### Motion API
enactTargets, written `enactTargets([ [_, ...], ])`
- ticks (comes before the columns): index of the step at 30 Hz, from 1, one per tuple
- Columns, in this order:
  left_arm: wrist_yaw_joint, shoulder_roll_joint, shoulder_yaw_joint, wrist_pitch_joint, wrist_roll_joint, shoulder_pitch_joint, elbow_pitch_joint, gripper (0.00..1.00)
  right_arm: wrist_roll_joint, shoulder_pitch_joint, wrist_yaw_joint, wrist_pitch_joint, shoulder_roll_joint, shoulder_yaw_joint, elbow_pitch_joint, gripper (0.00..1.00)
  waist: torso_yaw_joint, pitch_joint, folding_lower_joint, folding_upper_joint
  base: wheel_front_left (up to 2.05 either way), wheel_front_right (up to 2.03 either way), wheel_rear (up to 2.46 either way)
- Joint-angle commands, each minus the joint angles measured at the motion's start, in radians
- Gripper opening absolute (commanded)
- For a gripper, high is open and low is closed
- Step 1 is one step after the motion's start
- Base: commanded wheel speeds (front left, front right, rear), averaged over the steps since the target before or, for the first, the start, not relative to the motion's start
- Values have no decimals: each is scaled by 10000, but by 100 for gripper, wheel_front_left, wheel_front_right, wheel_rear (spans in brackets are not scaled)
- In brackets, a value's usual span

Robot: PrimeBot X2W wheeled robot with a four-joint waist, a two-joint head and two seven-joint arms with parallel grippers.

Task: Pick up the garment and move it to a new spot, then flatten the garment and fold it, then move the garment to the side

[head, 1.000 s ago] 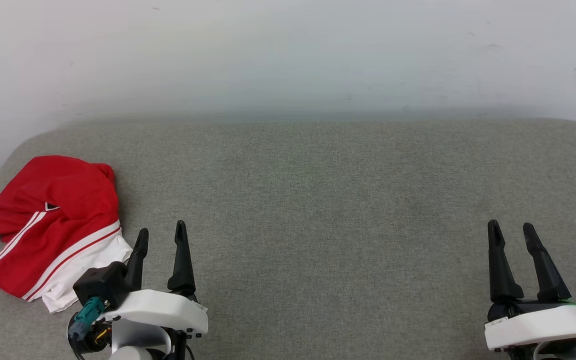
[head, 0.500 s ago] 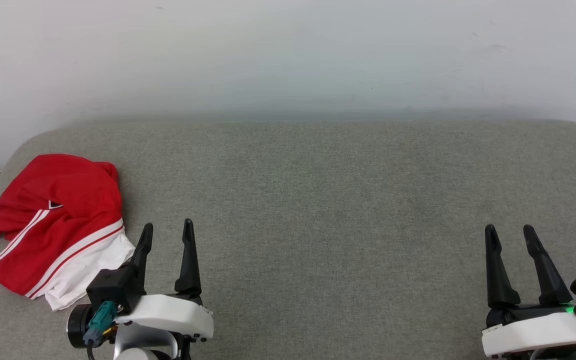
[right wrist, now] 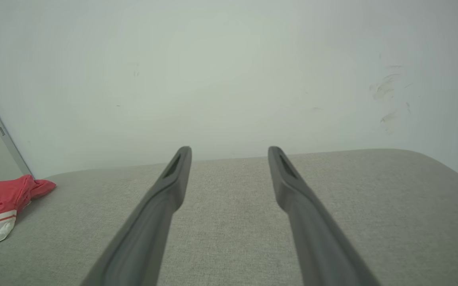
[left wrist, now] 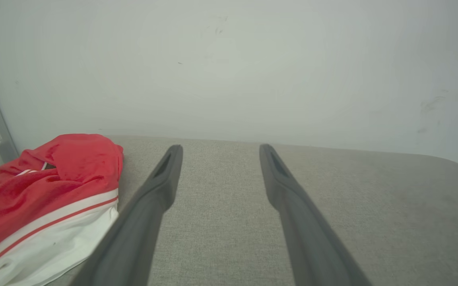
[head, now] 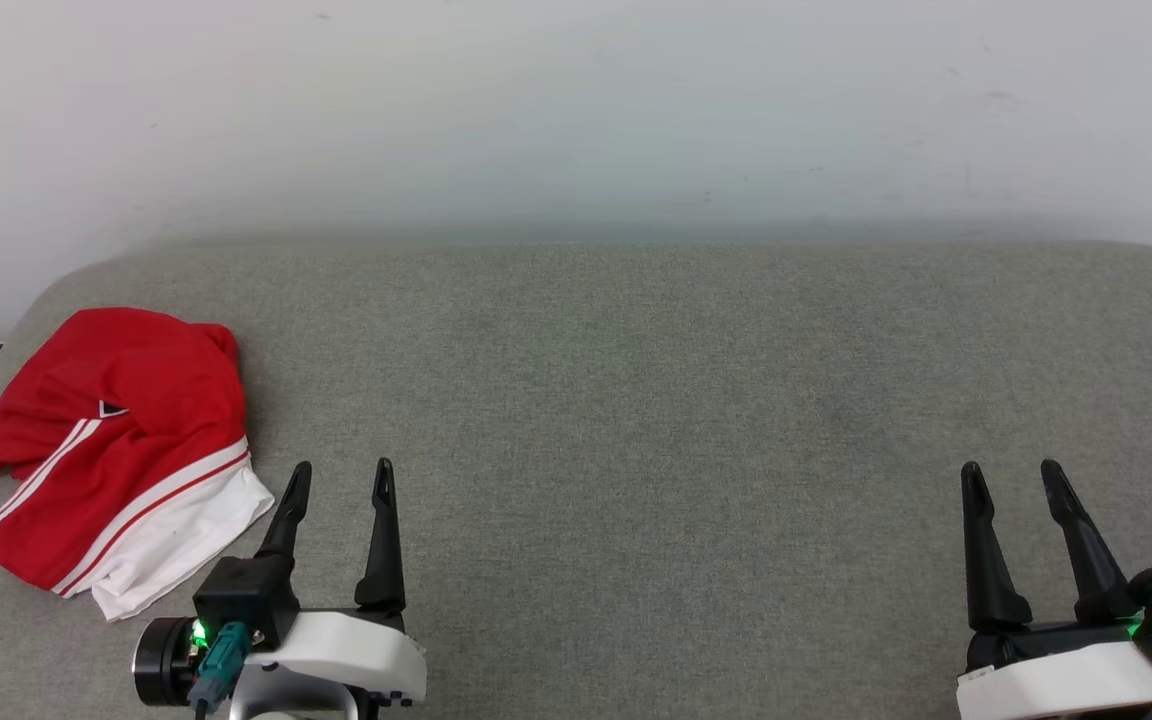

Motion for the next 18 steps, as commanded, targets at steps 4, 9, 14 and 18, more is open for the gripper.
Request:
enactTargets([
  [4, -41, -20, 45, -137, 381, 110, 133, 100, -242, 157, -3, -137, -2, 4, 17, 100, 14, -4, 0, 0, 0, 0, 0],
  [9, -52, -33, 88, -214, 593, 125, 282, 100, -452, 196, -3, -228, -2, -15, 64, 100, 41, -26, 0, 0, 0, 0, 0],
  [14, -38, -37, 101, -279, 306, 177, 409, 100, -383, 249, -3, -255, -2, -22, 123, 100, 48, -53, 0, 0, 0, 0, 0],
  [18, -80, -37, 124, -278, 53, 205, 468, 100, -206, 242, -3, -255, -2, -56, 169, 100, 48, -71, 0, 0, 0, 0, 0],
])
